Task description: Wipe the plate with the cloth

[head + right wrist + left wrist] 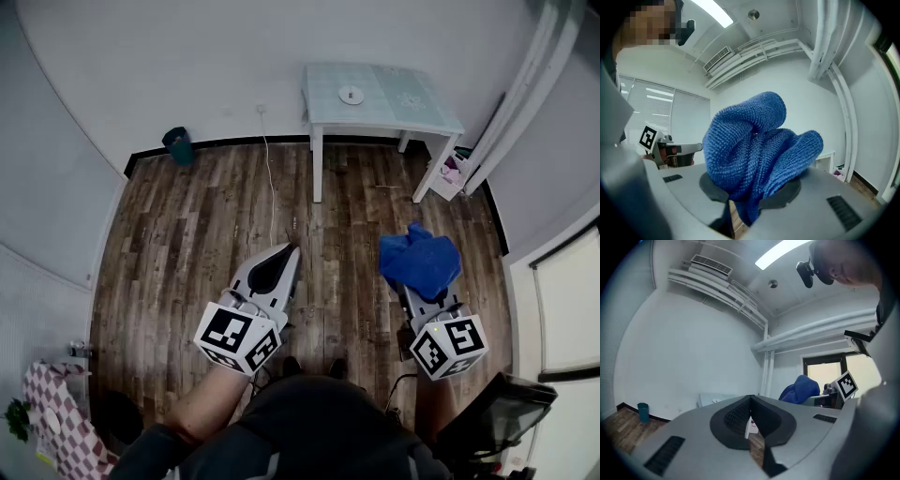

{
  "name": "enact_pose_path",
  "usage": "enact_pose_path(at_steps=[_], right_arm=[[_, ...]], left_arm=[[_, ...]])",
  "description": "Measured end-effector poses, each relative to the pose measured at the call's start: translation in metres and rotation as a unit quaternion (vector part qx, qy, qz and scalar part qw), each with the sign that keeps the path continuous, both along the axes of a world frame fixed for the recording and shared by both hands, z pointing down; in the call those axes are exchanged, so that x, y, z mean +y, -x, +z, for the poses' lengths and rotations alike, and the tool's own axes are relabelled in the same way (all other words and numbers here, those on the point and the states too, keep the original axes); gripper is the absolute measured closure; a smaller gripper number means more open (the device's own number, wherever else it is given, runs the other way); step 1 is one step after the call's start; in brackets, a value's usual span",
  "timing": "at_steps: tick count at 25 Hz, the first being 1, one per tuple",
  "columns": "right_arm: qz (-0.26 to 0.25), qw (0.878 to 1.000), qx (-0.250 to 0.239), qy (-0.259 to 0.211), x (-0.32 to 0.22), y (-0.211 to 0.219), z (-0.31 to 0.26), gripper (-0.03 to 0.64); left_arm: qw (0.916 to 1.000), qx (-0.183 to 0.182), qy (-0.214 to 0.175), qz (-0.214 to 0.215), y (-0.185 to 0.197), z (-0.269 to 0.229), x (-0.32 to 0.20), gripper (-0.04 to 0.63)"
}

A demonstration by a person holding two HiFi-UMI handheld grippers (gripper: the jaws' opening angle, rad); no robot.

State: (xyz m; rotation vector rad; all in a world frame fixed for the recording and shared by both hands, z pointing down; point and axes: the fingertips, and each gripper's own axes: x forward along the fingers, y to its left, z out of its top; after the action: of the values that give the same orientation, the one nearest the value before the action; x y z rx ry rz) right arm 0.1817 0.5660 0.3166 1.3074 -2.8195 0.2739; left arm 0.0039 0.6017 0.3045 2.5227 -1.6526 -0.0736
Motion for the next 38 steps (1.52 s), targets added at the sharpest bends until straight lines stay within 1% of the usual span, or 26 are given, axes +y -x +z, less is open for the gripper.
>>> enact_pose_path(at_steps=[3, 7, 10, 15, 19, 23, 30, 34, 38], right_arm=[[0.005, 1.0, -0.007, -0.007, -0.005, 0.008, -0.005, 0.499], [-0.001, 1.0, -0.003, -0.007, -0.007, 0.024, -0.004, 0.499], [0.005, 1.0, -0.001, -0.005, -0.012, 0.032, -0.002, 0.499], [0.005, 1.0, 0.004, -0.003, -0.024, 0.053, 0.006, 0.499], [0.0, 1.0, 0.001, -0.004, -0.045, 0.063, 0.004, 0.499], [-0.014, 1.0, -0.006, -0.011, -0.08, 0.069, 0.003, 0.499], [-0.04, 0.999, -0.01, -0.014, -0.152, 0.067, 0.0, 0.499], [-0.042, 0.999, -0.014, -0.011, -0.187, 0.055, 0.0, 0.499], [-0.047, 0.999, -0.022, -0.008, -0.226, 0.04, -0.002, 0.499]], left_arm=[[1.0, 0.001, -0.006, 0.003, 0.006, -0.003, -0.004, 0.586], [0.9999, 0.007, -0.009, 0.001, 0.019, -0.002, -0.006, 0.586], [0.9999, 0.007, -0.012, 0.005, 0.028, -0.001, -0.012, 0.586], [0.9999, 0.008, -0.011, 0.007, 0.051, 0.007, -0.028, 0.586], [0.9999, 0.007, -0.008, 0.003, 0.059, 0.01, -0.046, 0.586], [0.9999, -0.002, -0.012, -0.01, 0.063, 0.01, -0.081, 0.586], [0.9996, 0.0, -0.004, -0.03, 0.056, 0.006, -0.15, 0.586], [0.9995, 0.013, 0.004, -0.028, 0.044, 0.007, -0.187, 0.586], [0.9992, 0.009, 0.008, -0.038, 0.033, 0.005, -0.226, 0.586]])
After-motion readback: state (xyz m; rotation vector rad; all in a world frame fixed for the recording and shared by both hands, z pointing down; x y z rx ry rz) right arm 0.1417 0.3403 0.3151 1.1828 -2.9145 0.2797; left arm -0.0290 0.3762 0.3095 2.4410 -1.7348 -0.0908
